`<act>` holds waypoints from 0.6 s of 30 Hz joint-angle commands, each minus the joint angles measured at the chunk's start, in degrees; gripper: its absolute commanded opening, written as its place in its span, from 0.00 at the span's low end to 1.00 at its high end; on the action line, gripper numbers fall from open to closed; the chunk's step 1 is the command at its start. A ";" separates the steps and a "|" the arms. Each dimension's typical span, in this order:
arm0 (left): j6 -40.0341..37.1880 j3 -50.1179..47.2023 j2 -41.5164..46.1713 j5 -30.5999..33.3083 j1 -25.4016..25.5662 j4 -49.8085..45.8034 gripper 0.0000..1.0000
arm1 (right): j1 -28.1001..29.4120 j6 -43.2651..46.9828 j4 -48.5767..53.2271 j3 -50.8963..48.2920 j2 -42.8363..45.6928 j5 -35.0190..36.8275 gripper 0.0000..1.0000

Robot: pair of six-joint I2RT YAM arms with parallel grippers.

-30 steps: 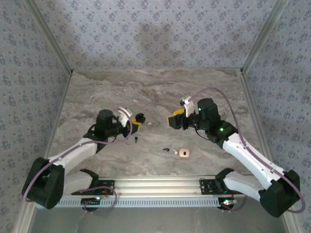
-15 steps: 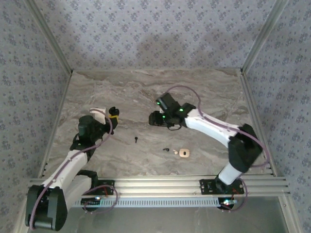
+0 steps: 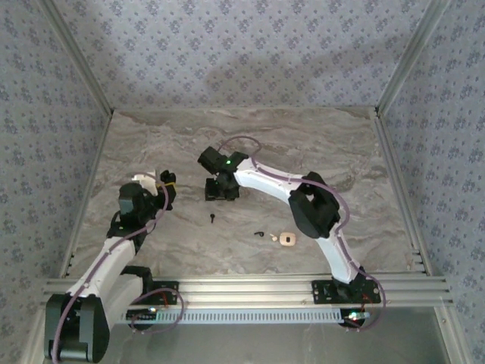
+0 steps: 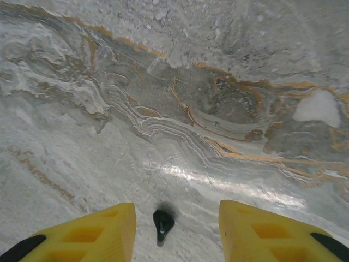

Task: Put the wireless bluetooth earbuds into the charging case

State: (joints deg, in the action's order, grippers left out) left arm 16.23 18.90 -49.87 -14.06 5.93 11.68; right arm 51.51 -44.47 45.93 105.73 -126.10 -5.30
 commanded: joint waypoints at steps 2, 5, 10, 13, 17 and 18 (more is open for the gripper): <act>1.04 0.18 1.43 0.26 -0.75 0.18 0.14 | 1.26 0.28 6.94 4.21 -3.73 -1.00 0.46; 1.22 0.05 1.54 0.14 -0.99 0.49 0.14 | 1.71 -0.14 6.97 4.48 -4.95 -2.13 0.44; 1.35 -0.09 1.56 -0.17 -1.34 0.80 0.14 | 2.45 -0.27 6.97 5.00 -6.55 -4.08 0.42; 1.43 -0.43 1.83 -0.15 -1.39 1.12 0.14 | 2.80 -0.27 6.91 5.01 -7.06 -4.87 0.41; 1.49 -0.61 2.04 -0.17 -1.65 1.33 0.14 | 3.19 -0.52 6.89 5.00 -7.66 -5.68 0.40; 1.52 -0.61 2.11 -0.15 -1.63 1.30 0.14 | 3.17 -0.53 6.95 4.92 -7.74 -5.69 0.40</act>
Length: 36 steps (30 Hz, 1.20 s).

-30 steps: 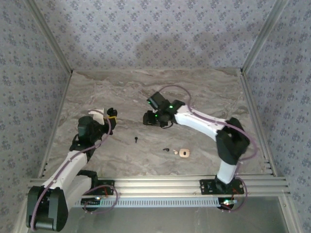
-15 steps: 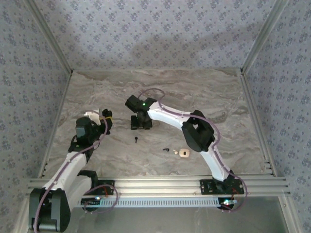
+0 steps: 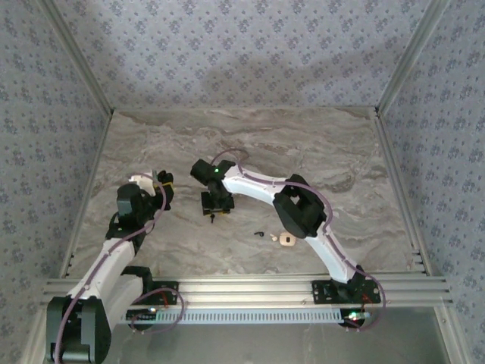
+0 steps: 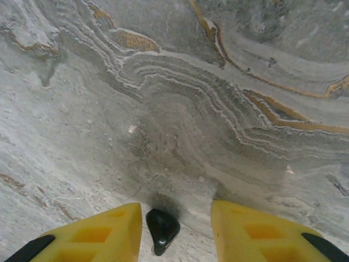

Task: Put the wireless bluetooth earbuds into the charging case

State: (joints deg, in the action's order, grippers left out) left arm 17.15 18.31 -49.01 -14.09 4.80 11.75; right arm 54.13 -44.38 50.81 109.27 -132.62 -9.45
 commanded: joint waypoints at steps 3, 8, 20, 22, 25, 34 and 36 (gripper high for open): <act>0.60 -0.16 1.52 -0.17 -0.47 1.42 0.14 | 0.76 -0.67 2.01 1.14 -1.56 -1.45 0.37; 0.55 -0.29 1.85 -0.23 -0.56 1.35 0.14 | 0.97 -0.87 1.67 1.03 -2.15 -1.75 0.33; 0.51 -0.29 1.92 -0.32 -0.58 1.43 0.14 | 1.54 -1.49 0.79 0.33 -1.78 -1.58 0.27; 0.39 -0.31 1.99 -0.39 -0.56 1.44 0.14 | 1.60 -1.84 0.40 0.24 -1.68 -1.62 0.33; 0.28 -0.33 1.99 -0.42 -0.57 1.44 0.14 | 2.02 -2.22 0.56 0.09 -1.49 -1.50 0.35; 0.26 -0.20 2.47 -0.31 -0.58 1.77 0.14 | 2.74 -3.20 -0.53 -1.44 -0.38 -1.01 0.33; 0.35 -0.29 2.35 -0.29 -0.58 2.03 0.14 | 2.82 -3.73 -1.74 -2.78 0.27 -0.92 0.31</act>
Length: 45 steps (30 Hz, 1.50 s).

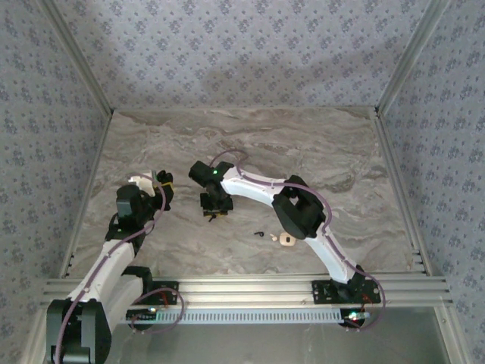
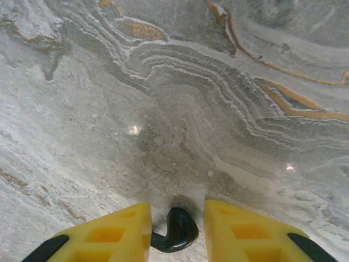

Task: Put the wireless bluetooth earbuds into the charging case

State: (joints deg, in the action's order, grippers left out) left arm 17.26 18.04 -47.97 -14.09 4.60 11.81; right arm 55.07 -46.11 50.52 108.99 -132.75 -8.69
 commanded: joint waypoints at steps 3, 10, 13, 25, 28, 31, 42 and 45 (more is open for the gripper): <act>0.30 -0.03 1.05 -0.46 -0.38 2.07 0.14 | 1.89 -2.96 -3.55 -4.91 1.80 -1.99 0.30; 0.32 0.12 1.37 -1.02 -0.37 1.80 0.14 | 1.52 -4.66 -8.95 -10.16 4.96 -1.86 0.28; 0.30 0.15 1.29 -1.18 -0.32 1.81 0.14 | 1.29 -4.97 -10.83 -12.36 6.36 -1.60 0.27; 0.15 0.32 0.16 -4.16 -0.32 3.07 0.14 | 0.21 -5.41 -21.07 -22.68 13.39 1.35 0.26; 0.26 0.35 -0.59 -5.60 -0.35 3.86 0.13 | -0.01 -5.10 -23.30 -24.98 14.95 1.99 0.26; 0.24 0.41 -1.29 -6.93 -0.29 4.57 0.13 | -0.14 -4.51 -25.15 -27.07 16.39 2.66 0.26; -0.07 0.50 -2.04 -7.00 -0.02 4.62 0.13 | 0.64 -4.78 -25.57 -27.74 17.86 2.35 0.26; -0.17 0.51 -2.06 -7.01 -0.02 4.62 0.13 | 0.60 -3.71 -24.92 -27.52 18.03 2.40 0.26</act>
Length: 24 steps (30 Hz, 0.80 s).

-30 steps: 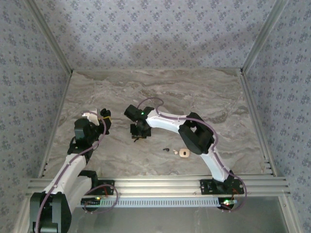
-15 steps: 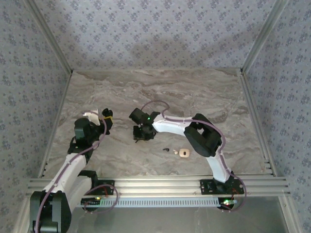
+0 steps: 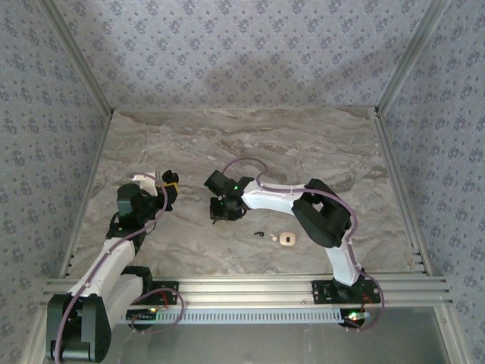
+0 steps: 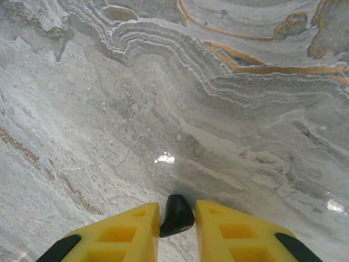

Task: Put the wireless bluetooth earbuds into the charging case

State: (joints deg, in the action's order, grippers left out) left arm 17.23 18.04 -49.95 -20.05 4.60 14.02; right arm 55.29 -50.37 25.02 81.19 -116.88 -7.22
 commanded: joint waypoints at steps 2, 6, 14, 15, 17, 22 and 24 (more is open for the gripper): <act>-0.09 0.50 -0.10 -1.06 -0.03 2.36 0.13 | 0.26 1.48 1.12 0.45 2.27 0.91 0.26; -0.04 0.52 -0.07 -1.00 0.02 2.41 0.13 | -0.10 3.20 1.62 0.56 2.69 0.87 0.26; -0.05 0.59 -0.49 -1.08 -0.01 2.23 0.13 | -0.31 1.60 2.56 0.99 2.02 0.11 0.26; -0.05 0.61 -0.67 -1.10 -0.01 2.30 0.13 | -0.29 0.45 3.08 1.18 1.75 -0.14 0.27; -0.04 0.59 -0.98 -1.13 0.08 2.50 0.13 | -0.13 -1.50 4.35 1.72 1.49 -0.02 0.29; -0.02 0.50 -1.20 -1.03 0.02 2.84 0.13 | 0.06 -2.81 7.18 3.96 -0.27 -0.61 0.34; -0.05 0.50 -1.20 -1.04 0.04 2.85 0.13 | 0.06 -2.72 7.07 4.58 -1.22 -1.29 0.34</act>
State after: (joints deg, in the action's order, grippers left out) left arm 17.23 18.04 -51.18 -20.16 4.60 14.66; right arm 55.22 -51.57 29.21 83.59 -116.40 -7.55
